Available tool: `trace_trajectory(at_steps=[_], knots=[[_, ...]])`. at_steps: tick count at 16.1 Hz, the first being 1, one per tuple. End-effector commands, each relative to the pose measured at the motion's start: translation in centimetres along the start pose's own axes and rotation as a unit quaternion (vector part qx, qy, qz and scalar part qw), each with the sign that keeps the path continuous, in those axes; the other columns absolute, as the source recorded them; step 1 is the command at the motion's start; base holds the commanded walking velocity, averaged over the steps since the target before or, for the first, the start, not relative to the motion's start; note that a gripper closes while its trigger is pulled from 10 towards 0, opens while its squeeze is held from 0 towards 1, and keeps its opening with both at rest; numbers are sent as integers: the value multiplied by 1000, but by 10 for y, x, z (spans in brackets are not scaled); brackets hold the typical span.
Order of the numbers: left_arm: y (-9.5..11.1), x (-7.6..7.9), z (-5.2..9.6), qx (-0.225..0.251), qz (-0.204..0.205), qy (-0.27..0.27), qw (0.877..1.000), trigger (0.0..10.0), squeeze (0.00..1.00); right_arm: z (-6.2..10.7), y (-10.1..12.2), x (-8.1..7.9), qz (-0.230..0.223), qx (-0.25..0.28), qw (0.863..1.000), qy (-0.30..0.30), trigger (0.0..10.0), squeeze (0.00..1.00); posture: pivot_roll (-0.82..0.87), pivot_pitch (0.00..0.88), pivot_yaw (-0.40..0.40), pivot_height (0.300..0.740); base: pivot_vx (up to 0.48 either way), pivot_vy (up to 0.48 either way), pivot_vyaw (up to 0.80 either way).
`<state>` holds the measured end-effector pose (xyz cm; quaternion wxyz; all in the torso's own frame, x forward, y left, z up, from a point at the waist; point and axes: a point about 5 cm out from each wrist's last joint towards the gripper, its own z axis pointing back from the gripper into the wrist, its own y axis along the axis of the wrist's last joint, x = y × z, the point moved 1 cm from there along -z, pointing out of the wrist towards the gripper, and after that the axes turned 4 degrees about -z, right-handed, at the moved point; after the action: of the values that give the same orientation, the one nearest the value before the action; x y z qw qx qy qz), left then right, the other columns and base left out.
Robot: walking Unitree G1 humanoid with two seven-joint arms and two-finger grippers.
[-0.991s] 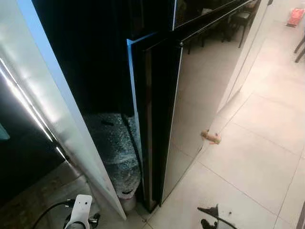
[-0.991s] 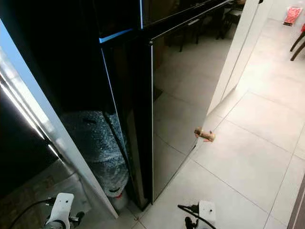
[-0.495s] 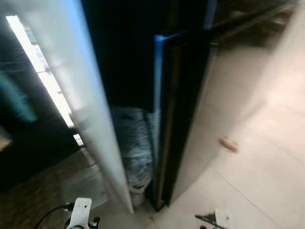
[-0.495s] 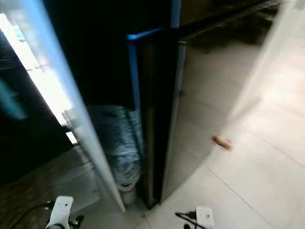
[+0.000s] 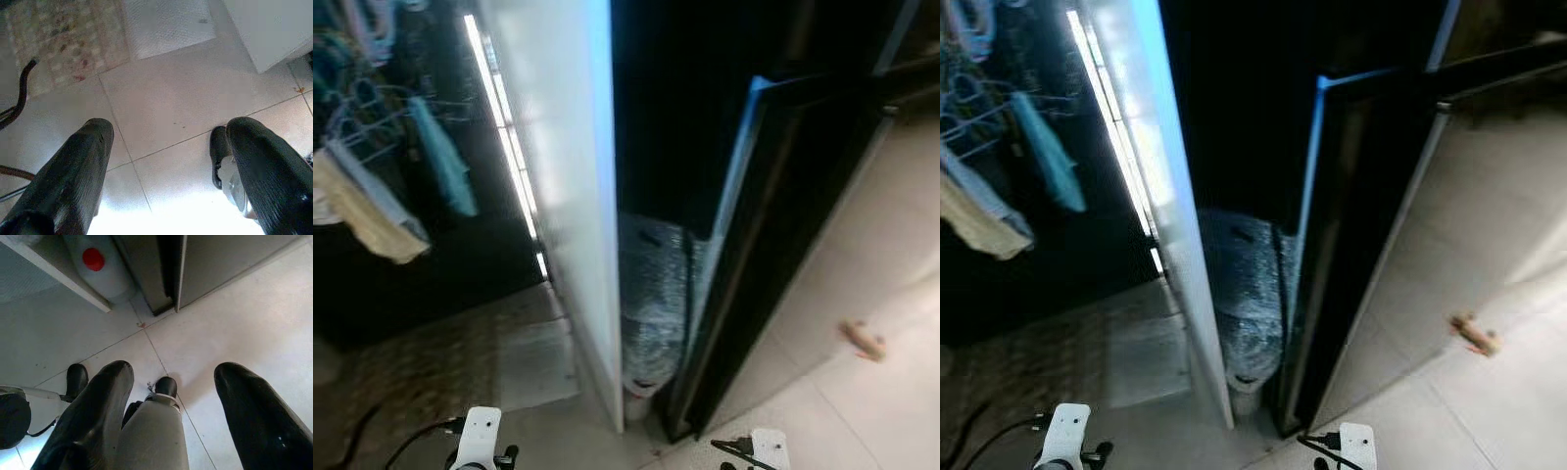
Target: Restocking fridge
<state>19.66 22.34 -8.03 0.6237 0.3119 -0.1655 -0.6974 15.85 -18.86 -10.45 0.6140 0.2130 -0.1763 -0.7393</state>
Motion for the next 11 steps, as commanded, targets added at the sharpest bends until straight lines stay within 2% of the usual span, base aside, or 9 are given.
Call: trace_trajectory(at_steps=[1,4,7,11], knots=[[-1,0,0,-8,2,3,1000,10000,0,1,-4,2,3,-8,1000,-1,10000,0,-112,14,4,740,0,0,800],[0,2,0,-7,8,2,1000,10000,0,1,-3,4,6,-9,1000,0,10000,0,-115,23,-7,740,0,0,800],[-5,8,1,-17,99,5,995,10000,0,1,0,7,10,-9,1000,0,10000,0,-116,26,-28,740,0,0,800],[-13,13,2,-34,104,-7,994,10000,0,0,7,7,16,-5,1000,2,10000,0,-108,29,-39,740,0,0,800]])
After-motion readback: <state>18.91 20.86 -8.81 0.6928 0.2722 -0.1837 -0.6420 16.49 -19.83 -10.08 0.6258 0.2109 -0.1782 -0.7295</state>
